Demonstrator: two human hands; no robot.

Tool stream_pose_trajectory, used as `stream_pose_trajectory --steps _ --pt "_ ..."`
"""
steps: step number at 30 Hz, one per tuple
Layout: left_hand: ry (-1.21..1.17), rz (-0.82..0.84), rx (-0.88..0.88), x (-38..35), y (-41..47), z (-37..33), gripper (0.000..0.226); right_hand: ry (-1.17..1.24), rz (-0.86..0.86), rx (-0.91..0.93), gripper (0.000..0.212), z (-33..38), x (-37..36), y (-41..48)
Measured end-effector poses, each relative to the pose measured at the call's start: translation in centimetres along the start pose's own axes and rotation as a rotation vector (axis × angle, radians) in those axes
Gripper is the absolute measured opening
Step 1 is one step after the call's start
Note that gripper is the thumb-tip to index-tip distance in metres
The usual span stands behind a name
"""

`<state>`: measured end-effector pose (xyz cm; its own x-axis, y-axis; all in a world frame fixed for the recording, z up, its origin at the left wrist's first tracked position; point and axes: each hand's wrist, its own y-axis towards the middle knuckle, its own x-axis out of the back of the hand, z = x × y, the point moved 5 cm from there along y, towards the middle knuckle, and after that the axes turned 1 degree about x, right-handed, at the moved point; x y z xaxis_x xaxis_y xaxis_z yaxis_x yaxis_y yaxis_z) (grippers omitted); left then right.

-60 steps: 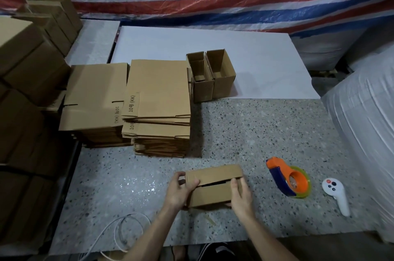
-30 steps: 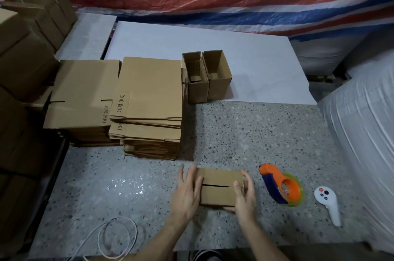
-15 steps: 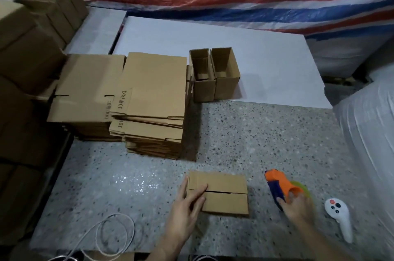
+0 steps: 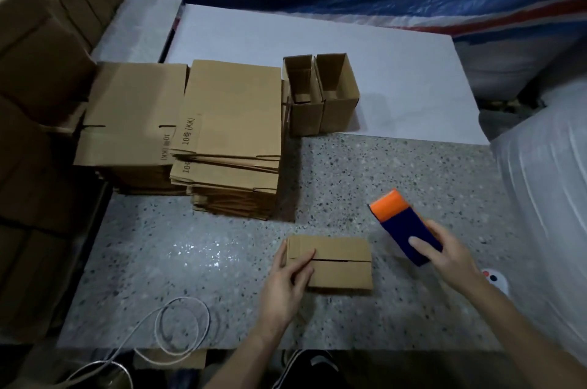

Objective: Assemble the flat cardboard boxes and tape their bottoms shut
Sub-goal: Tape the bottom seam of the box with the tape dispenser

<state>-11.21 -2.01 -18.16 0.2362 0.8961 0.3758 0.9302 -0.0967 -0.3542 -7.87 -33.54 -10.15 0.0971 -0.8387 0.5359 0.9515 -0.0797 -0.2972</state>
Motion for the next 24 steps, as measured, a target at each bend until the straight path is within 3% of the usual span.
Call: stream_pose_trajectory --steps 3,5,13,18,21,24 --pt "0.022 0.009 -0.004 0.2 -0.1 -0.3 0.028 0.11 0.102 0.105 0.041 5.6 -1.0 0.2" --pt "0.037 0.013 -0.015 0.3 -0.1 -0.4 0.03 0.103 0.196 0.126 0.037 7.8 -2.7 0.5" --pt "0.015 0.023 0.063 -0.3 0.9 0.6 0.034 -0.226 0.481 -0.087 0.034 8.0 -7.2 2.5" --pt "-0.348 0.11 0.298 0.4 2.0 0.5 0.022 -0.346 0.529 -0.162 0.056 9.3 -8.5 3.7" --pt "-0.734 0.204 0.441 1.6 1.4 -0.2 0.021 -0.43 0.547 -0.162 0.04 10.1 -9.2 4.0" --pt "-0.741 0.205 0.42 2.1 1.2 0.0 0.032 -0.468 0.571 -0.157 0.027 10.5 -9.7 4.1"
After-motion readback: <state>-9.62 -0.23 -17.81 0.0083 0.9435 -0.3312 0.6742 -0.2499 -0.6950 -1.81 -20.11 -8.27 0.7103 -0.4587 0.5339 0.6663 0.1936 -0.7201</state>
